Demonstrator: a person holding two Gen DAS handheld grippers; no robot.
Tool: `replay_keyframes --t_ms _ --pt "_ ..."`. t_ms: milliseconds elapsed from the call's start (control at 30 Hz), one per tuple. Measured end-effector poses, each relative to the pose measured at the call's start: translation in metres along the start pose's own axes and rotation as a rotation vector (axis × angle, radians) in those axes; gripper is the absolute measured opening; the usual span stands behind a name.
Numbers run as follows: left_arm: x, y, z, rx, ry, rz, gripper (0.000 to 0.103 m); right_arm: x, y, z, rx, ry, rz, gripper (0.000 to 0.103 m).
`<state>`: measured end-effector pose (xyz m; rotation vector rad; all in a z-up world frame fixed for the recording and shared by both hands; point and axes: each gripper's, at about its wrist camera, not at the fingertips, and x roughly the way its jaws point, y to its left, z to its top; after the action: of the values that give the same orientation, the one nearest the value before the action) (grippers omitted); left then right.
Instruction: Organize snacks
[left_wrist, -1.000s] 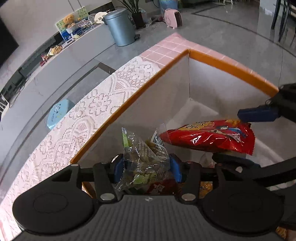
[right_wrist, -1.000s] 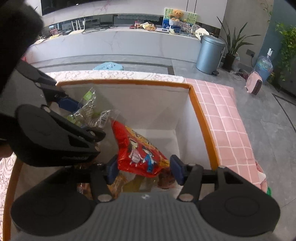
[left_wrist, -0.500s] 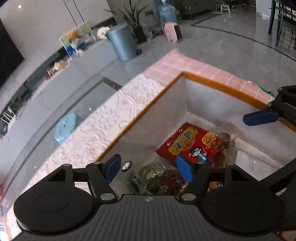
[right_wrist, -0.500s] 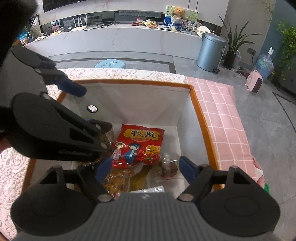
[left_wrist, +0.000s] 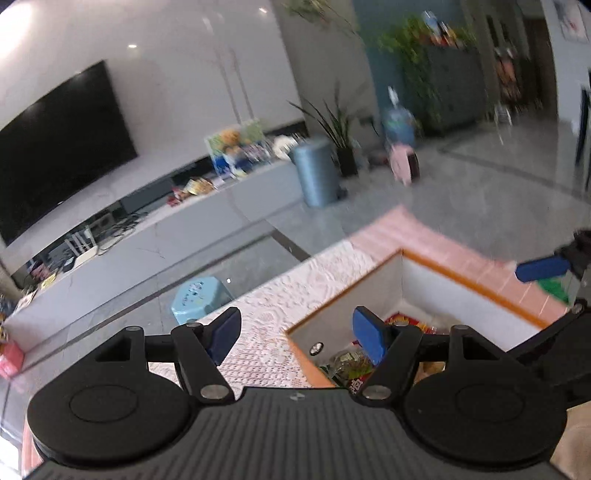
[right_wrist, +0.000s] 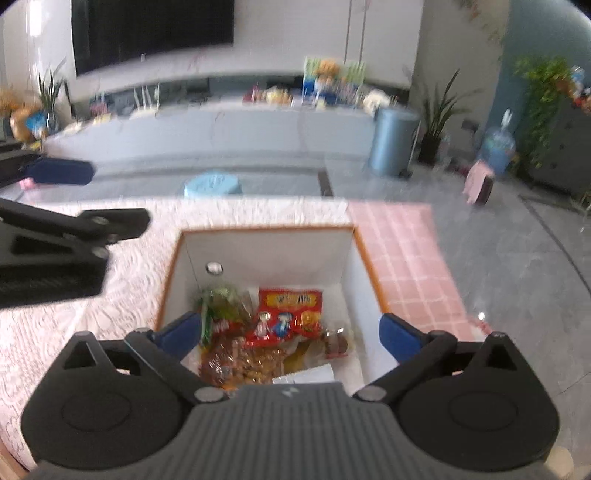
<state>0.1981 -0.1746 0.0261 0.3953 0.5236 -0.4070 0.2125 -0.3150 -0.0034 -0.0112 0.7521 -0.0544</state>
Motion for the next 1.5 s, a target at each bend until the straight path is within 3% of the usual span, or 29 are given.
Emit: replay_keyframes --t_ms 333,500,633,900,1067,1233,1500 --pt "-0.090 0.025 -0.032 -0.145 -0.129 0.060 0.090 -0.100 0.030 -0.035 0.031 -0.257 -0.010 0.100" --pt "-0.108 0.030 -0.063 -0.198 -0.196 0.133 0.090 -0.134 0.049 -0.061 0.033 -0.356 -0.025 0.100" --pt "-0.107 0.042 -0.095 -0.322 -0.175 0.146 0.090 -0.145 0.059 -0.089 0.075 -0.401 -0.041 0.100" --pt "-0.103 0.051 -0.147 -0.397 -0.099 0.232 0.090 -0.133 0.073 -0.133 0.089 -0.361 -0.063 0.100" --pt "-0.095 0.054 -0.174 -0.431 -0.049 0.225 0.090 -0.118 0.068 -0.154 0.093 -0.343 -0.091 0.100" --pt "-0.096 0.043 -0.193 -0.386 -0.009 0.255 0.090 -0.098 0.068 -0.174 0.079 -0.301 -0.096 0.100" --pt "-0.086 0.042 -0.209 -0.402 0.043 0.245 0.087 -0.085 0.069 -0.181 0.059 -0.294 -0.082 0.100"
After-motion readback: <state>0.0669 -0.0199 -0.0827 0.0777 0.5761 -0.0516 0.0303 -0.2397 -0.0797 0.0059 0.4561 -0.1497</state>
